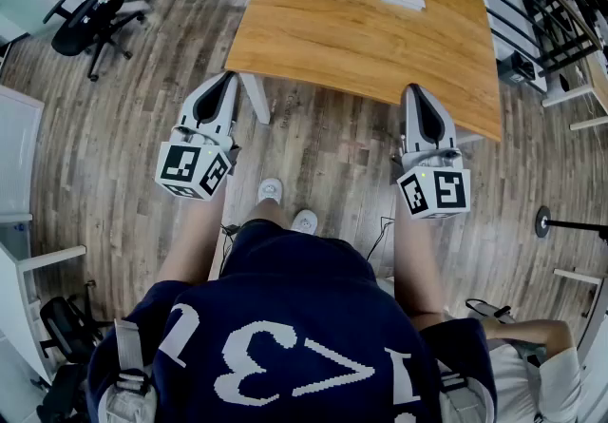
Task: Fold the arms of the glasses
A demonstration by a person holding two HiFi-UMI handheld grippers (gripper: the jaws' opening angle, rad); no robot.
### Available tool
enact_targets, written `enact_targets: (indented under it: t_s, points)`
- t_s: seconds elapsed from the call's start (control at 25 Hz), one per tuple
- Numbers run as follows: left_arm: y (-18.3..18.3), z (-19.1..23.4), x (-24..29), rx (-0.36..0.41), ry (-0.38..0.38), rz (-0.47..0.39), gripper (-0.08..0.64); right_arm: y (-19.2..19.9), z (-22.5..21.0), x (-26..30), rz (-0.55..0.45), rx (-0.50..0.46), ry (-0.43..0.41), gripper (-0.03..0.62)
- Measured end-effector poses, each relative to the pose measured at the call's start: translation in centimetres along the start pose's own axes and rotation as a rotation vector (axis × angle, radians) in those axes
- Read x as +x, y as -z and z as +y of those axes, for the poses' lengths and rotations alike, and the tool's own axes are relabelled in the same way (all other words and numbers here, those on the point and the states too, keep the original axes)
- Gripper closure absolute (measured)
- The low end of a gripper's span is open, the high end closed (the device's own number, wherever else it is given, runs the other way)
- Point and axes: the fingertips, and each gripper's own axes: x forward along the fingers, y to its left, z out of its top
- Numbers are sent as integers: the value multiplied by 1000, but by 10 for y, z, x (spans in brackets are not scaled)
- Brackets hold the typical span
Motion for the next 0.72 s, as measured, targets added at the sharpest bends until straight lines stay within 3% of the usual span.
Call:
enact_targets:
  t_s: [0.32,0.56,0.72]
  points:
    - [-3,-21,-11,7,-9,0,538,-5,9,-18,-17,-16,-64,566]
    - [-3,-30,-9,10,-4,3,538,-8,8,-21,-57,87,-112,563]
    - [0,-30,2,8,-5,7,538,-2,3,-17,-54,102,-114,565]
